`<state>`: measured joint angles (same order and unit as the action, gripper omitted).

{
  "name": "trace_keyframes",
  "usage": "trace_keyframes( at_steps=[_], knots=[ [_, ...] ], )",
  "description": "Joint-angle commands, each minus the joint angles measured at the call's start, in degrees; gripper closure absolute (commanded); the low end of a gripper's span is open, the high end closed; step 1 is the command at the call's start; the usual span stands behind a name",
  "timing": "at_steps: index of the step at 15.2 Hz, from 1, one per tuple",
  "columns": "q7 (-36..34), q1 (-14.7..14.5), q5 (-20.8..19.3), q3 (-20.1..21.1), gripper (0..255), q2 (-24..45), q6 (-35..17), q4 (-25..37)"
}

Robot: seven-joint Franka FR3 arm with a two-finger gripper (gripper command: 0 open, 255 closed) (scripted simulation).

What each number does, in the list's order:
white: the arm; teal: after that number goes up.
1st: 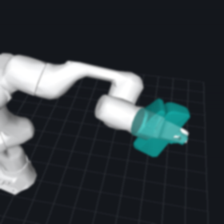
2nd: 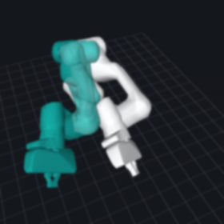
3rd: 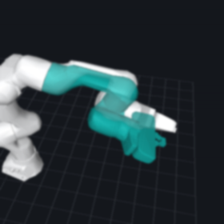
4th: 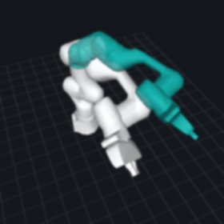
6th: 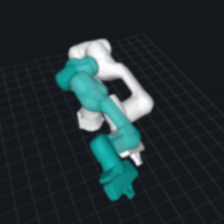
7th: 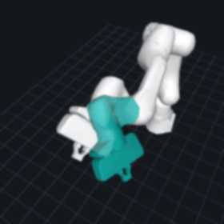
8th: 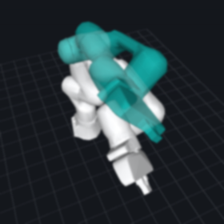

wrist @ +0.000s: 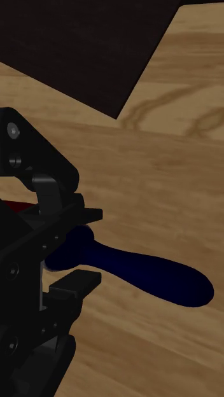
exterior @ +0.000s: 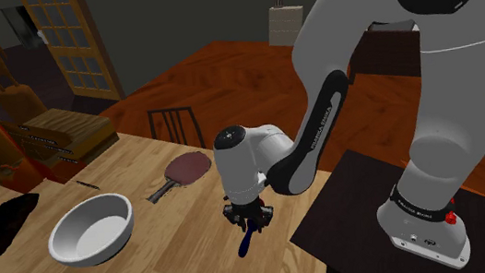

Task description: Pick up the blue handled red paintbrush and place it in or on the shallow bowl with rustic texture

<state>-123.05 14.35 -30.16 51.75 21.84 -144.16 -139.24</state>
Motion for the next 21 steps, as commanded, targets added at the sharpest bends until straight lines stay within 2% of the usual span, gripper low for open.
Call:
trace_keyframes(
  at_steps=[1,2,5,13,18,21],
  knots=[
    [0.00,0.00,0.00,0.00,255,0.00,0.01,0.00],
    [-0.01,-0.01,-0.01,-0.01,255,0.01,0.00,0.00],
    [2.40,2.68,3.52,3.33,255,-2.55,1.39,-0.38],
    [10.20,10.72,14.75,13.01,255,-10.47,5.37,-0.71],
    [17.35,16.12,24.71,19.21,255,-17.55,8.24,-0.35],
    [23.12,17.64,32.56,20.97,255,-23.37,10.52,0.18]
  ],
)
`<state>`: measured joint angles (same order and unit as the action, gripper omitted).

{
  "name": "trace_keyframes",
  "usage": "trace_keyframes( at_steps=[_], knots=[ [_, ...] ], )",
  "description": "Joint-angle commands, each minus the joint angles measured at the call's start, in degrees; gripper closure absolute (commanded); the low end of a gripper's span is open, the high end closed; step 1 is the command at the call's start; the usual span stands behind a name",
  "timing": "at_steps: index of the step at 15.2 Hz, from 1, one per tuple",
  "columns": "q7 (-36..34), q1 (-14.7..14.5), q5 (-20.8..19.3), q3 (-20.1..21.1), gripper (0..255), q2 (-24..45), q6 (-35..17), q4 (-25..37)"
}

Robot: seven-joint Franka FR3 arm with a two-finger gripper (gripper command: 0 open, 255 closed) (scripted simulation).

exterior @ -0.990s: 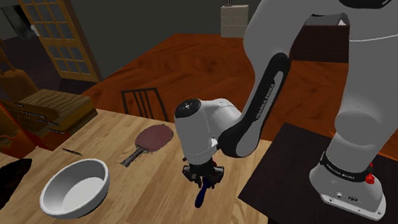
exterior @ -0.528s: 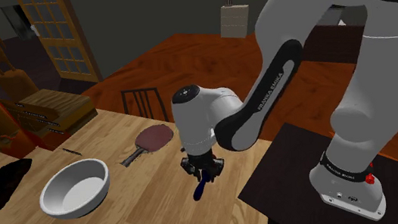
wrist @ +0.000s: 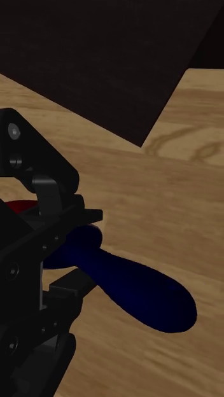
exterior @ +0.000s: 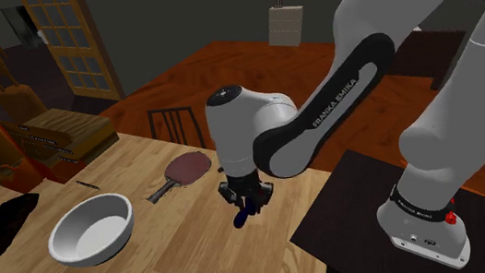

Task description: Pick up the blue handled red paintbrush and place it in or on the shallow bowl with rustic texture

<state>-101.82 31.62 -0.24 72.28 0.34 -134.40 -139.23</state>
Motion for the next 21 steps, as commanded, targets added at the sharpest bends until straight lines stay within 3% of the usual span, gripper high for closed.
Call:
trace_keyframes(
  at_steps=[1,4,11,16,21],
  knots=[
    [3.71,0.16,5.09,0.23,255,-3.79,1.67,0.42],
    [7.57,-1.96,10.20,-2.11,255,-8.22,4.53,1.27],
    [4.78,-12.91,21.33,-2.09,255,-16.79,6.66,-1.17],
    [-0.18,-18.72,25.76,0.04,255,-19.94,8.17,-0.93],
    [-6.46,-22.13,28.40,4.23,255,-21.37,9.36,0.91]
  ],
)
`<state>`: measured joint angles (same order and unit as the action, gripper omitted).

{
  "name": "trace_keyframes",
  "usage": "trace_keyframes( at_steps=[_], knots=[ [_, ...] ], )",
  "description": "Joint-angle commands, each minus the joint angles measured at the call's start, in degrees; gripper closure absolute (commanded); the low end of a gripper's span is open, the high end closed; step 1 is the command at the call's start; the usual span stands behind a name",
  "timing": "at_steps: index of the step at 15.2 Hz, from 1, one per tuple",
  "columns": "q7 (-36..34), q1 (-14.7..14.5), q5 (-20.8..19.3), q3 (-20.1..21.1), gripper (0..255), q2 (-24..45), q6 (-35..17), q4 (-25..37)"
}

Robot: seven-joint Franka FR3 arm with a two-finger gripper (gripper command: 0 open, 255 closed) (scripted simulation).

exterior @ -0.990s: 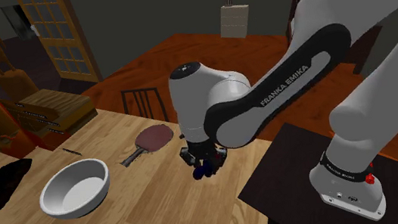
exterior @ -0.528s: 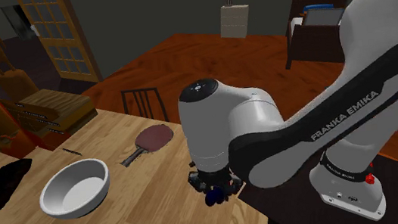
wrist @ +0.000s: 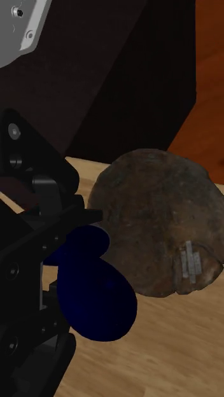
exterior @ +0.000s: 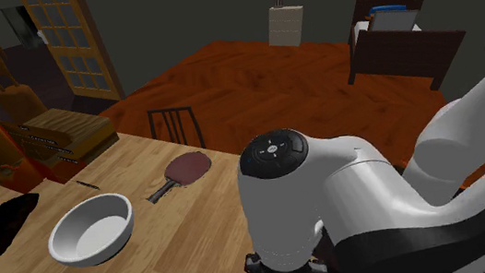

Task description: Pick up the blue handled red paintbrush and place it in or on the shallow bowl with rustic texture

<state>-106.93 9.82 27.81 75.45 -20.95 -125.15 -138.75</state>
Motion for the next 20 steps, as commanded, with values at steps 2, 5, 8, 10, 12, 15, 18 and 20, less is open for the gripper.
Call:
trace_keyframes(
  at_steps=[2,5,8,10,12,15,18,20],
  knots=[
    [-4.07,-0.85,1.04,3.41,255,-0.33,0.52,1.61],
    [-5.08,1.36,0.89,6.88,255,0.68,-1.27,1.37],
    [-5.37,5.65,0.62,11.87,255,2.00,-4.02,0.62],
    [-5.30,9.09,0.79,15.73,255,2.50,-5.72,0.22],
    [-4.87,12.80,1.46,19.83,255,2.51,-7.22,-0.09],
    [-3.49,18.19,3.48,25.80,255,1.61,-9.09,-0.35],
    [-1.61,22.95,6.23,31.16,255,0.02,-10.65,-0.40],
    [-1.52,22.87,6.37,31.08,255,-0.09,-10.59,-0.39]
  ],
)
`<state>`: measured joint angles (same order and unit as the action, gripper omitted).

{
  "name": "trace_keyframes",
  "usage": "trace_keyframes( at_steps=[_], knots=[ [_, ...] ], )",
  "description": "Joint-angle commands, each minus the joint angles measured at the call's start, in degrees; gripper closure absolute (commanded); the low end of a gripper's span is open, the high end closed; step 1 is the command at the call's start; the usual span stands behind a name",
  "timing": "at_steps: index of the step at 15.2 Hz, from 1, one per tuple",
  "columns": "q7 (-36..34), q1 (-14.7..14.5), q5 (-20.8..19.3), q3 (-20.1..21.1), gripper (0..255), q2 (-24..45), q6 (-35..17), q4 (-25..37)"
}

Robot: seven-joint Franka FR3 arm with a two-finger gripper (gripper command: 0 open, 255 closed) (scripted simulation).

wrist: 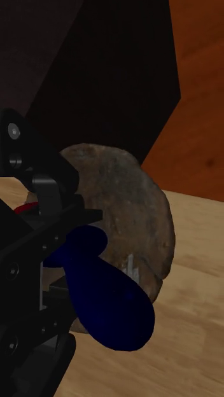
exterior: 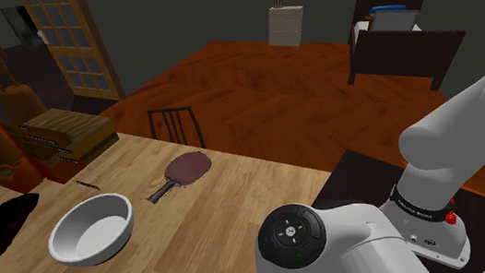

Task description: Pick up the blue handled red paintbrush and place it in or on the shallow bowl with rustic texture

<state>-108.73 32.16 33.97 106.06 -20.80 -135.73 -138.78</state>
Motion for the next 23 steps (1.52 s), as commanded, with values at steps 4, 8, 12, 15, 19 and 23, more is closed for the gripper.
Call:
trace_keyframes(
  at_steps=[4,8,12,15,19,23],
  knots=[
    [0.29,0.52,0.23,0.47,255,-0.26,0.00,-0.36],
    [0.22,0.11,-0.11,-0.14,0,-0.01,0.07,-0.47],
    [0.29,0.52,0.23,0.47,0,-0.26,0.00,-0.36],
    [-4.06,-10.57,-6.42,-12.36,0,3.29,4.14,0.59],
    [-4.27,-13.84,-6.84,-16.09,0,3.08,5.73,1.09],
    [-4.26,-13.83,-6.84,-16.08,0,3.08,5.73,1.09]
  ],
)
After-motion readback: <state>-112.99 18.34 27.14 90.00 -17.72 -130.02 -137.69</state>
